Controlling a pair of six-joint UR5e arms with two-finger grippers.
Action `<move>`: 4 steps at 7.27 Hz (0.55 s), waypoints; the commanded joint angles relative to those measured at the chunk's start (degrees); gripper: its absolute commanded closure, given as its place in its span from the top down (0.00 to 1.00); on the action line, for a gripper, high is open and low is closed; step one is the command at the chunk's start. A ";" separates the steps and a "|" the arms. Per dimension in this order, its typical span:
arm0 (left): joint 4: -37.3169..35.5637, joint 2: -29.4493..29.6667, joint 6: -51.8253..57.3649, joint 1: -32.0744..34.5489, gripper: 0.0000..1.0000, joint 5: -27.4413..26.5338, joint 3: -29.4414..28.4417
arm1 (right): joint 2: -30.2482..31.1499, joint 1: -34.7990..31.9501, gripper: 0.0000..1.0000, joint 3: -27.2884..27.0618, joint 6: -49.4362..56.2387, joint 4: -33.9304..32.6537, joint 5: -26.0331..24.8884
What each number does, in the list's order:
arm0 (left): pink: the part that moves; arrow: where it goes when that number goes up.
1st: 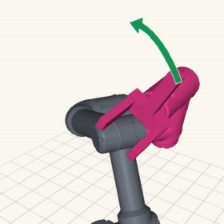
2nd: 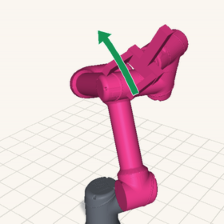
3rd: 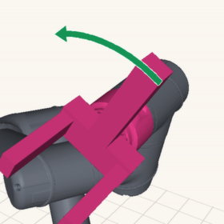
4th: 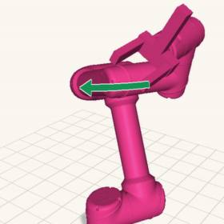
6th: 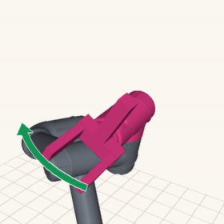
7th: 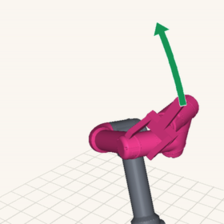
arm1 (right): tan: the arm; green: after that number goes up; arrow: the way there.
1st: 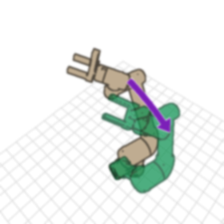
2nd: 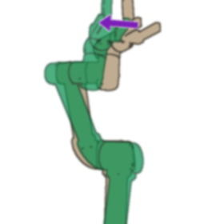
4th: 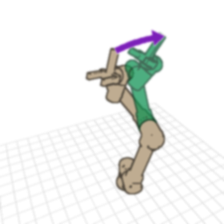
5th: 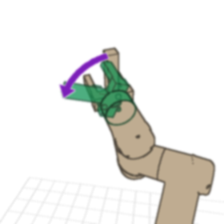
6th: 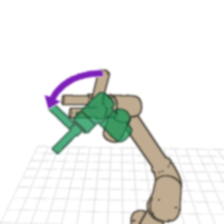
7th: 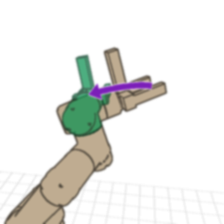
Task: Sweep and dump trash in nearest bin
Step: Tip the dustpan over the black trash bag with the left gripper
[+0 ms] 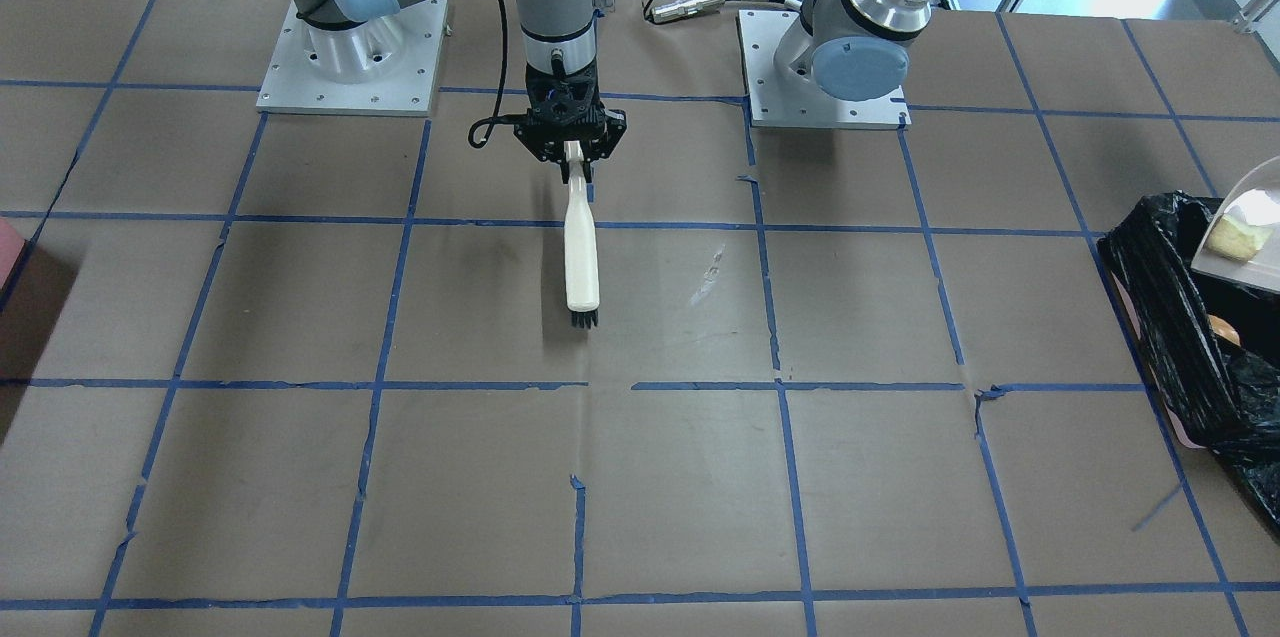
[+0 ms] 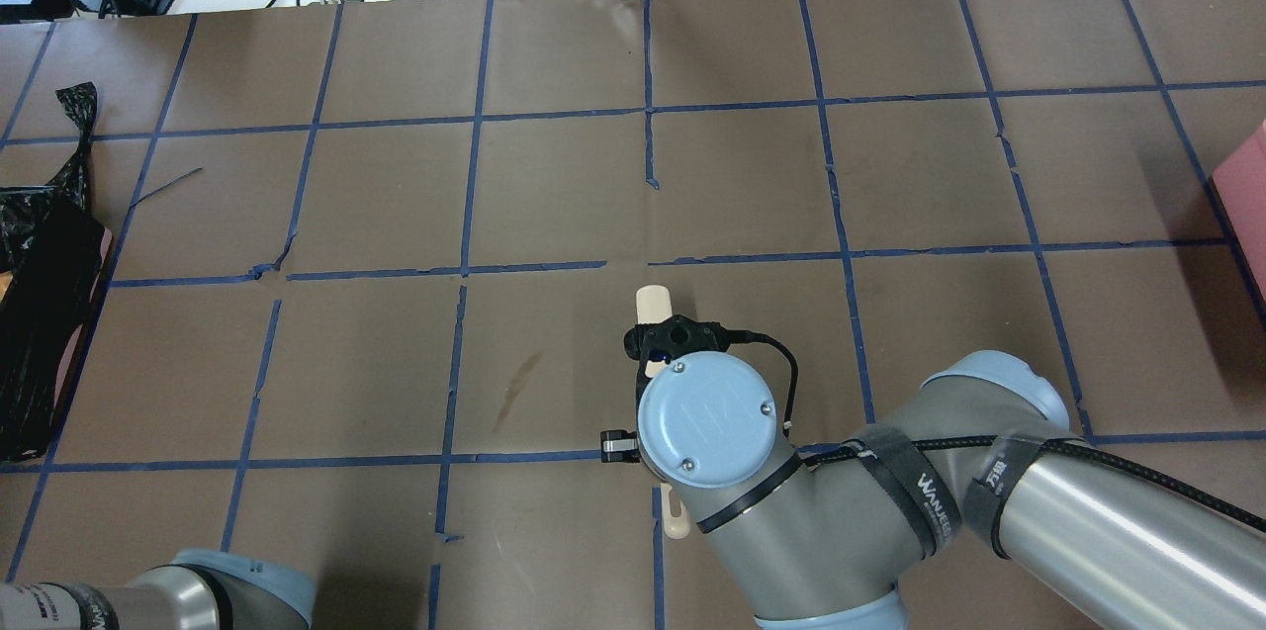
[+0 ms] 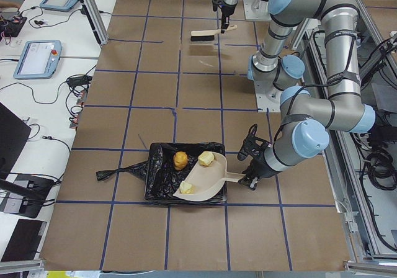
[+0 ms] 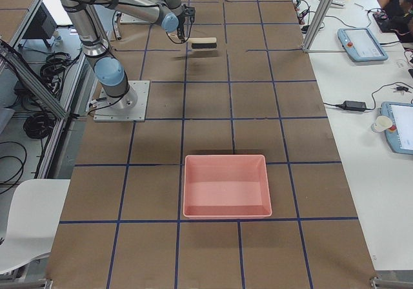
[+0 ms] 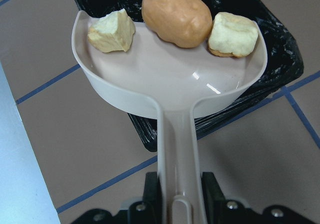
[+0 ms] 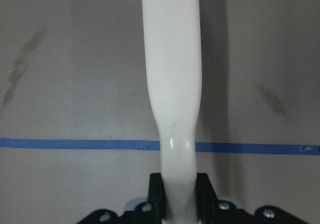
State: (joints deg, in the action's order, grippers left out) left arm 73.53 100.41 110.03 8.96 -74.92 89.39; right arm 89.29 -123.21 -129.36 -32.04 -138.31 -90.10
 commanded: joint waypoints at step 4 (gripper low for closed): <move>-5.14 -3.54 -2.89 8.25 0.00 -14.79 -0.35 | -1.38 -0.01 0.11 -1.07 0.04 -0.73 0.97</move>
State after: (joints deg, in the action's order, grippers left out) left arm 68.93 98.31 107.51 15.34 -86.62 89.14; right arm 88.78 -123.14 -130.40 -31.98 -138.95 -89.46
